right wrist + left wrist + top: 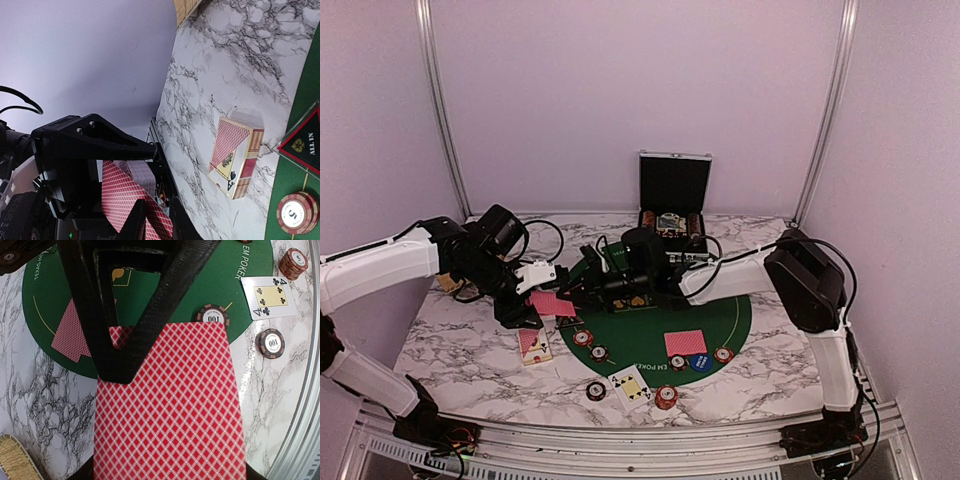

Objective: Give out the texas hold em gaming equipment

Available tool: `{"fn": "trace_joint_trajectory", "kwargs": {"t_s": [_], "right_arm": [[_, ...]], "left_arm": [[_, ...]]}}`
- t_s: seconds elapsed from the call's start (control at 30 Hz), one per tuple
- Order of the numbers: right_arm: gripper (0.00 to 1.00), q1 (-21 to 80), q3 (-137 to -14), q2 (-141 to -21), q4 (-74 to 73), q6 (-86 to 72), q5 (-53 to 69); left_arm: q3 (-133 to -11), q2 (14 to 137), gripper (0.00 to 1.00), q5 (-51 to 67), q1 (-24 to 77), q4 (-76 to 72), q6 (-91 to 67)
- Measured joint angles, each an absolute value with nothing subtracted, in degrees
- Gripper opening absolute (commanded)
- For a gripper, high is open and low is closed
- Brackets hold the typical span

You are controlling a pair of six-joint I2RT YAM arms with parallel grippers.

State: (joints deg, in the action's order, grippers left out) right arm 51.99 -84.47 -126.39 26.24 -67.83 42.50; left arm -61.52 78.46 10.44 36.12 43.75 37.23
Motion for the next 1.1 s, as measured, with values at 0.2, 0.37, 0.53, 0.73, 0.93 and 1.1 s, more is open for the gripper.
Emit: {"fn": "trace_joint_trajectory", "kwargs": {"t_s": [0.2, 0.37, 0.53, 0.73, 0.93, 1.1], "right_arm": [[0.09, 50.65, -81.69, -124.57, 27.88, -69.89, 42.83], [0.06, 49.19, -77.49, -122.13, 31.97, -72.58, 43.40], [0.03, 46.30, -72.05, -118.85, 35.14, -74.81, 43.92], [0.01, 41.17, -66.72, -114.28, 35.90, -74.78, 44.88], [0.00, 33.08, -62.78, -107.96, 31.48, -70.72, 45.93], [0.00, 22.94, -61.56, -102.61, 23.77, -64.01, 45.69]], "left_arm": [[-61.36, 78.15, 0.00, 10.44, 36.12, 43.51, 37.21], [-61.10, 77.82, 0.00, 10.44, 36.12, 43.42, 37.23], [-61.06, 77.80, 0.00, 10.41, 36.12, 43.31, 37.23], [-60.90, 77.80, 0.00, 10.39, 36.12, 43.27, 37.23], [-60.88, 77.80, 0.00, 10.39, 36.12, 43.20, 37.21], [-60.88, 77.80, 0.00, 10.37, 36.12, 43.18, 37.21]]}}
